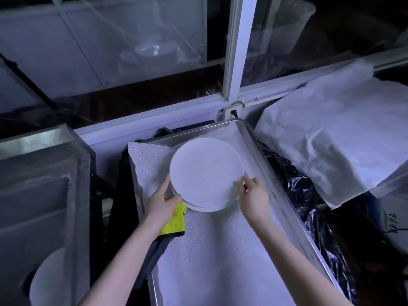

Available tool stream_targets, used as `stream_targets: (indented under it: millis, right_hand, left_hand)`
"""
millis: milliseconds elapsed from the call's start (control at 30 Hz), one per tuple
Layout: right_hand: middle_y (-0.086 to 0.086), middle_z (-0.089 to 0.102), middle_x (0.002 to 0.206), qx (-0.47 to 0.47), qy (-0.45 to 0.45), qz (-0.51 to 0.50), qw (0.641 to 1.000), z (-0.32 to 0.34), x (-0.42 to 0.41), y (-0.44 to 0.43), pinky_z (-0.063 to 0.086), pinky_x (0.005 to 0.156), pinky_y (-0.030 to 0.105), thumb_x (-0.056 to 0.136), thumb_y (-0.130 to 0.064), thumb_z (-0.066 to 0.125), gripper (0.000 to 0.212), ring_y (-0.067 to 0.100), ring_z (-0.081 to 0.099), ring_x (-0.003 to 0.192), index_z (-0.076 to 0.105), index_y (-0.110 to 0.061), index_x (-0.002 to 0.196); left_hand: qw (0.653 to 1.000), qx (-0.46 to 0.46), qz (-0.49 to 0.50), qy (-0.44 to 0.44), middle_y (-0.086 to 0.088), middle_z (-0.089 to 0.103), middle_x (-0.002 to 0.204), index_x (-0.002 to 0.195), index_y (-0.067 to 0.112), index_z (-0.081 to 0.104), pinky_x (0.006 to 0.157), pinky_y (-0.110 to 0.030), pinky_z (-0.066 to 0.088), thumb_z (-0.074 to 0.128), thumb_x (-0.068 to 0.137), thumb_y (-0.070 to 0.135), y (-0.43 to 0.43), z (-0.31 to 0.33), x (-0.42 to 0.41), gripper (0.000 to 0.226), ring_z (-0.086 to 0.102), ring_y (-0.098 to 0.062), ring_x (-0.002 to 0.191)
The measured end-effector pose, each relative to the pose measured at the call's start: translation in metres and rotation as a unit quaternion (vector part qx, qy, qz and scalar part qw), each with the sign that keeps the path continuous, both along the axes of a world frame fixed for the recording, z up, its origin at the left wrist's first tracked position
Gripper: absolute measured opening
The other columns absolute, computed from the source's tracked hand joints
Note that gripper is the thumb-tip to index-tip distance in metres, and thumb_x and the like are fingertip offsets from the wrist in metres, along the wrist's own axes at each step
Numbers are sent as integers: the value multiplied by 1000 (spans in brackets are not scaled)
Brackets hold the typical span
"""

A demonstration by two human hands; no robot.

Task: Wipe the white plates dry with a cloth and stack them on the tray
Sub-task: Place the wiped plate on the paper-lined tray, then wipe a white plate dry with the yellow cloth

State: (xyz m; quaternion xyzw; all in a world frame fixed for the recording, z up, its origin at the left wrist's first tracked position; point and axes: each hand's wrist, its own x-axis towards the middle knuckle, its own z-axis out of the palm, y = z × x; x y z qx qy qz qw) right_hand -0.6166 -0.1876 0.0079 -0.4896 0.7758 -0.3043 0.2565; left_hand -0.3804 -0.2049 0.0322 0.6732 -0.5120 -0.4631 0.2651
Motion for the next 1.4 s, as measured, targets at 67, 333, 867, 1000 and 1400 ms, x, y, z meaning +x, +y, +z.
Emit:
stream_targets:
  millis: [67,333,867,1000,1400]
  right_hand:
    - [2,49,94,15,19,12,1000,-1,1,2,43,70,34,103,-35,44,31,27,53,88,56,-28,131]
    - [9,49,124,71,58,39,995,1,0,11,47,84,43,105,-48,34,55,36,52,114,24,-30,157]
    - [-13,56,110,-84,-7,234,969,68,105,74,42,77,14,100,-33,56,25,-4,59,83,70,-24,118]
    - [-12,57,113,-66,-65,368,925,95,187,105,41,83,11,94,-48,61,39,-1,59,96,64,-29,128]
    - [8,72,98,-28,-104,424,899,102,463,194,51,87,32,87,3,63,28,24,68,93,68,-7,113]
  left_hand:
    - [1000,2,2,-10,12,59,96,143,54,36,77,-26,45,64,86,22,0,-2,-1,72,54,-9,88]
    - [999,28,14,-14,-4,73,93,147,54,26,66,-19,43,64,86,26,5,-6,-3,77,61,-11,80]
    - [965,-72,197,157,-6,74,98,95,31,76,80,-28,51,62,89,14,78,69,95,23,65,-21,89]
    - [941,-85,248,215,-14,74,99,92,27,76,95,-48,50,65,81,23,115,87,152,16,67,-36,102]
    - [876,-115,303,356,-22,65,121,117,20,63,103,-43,46,65,78,-3,250,99,378,45,62,-28,107]
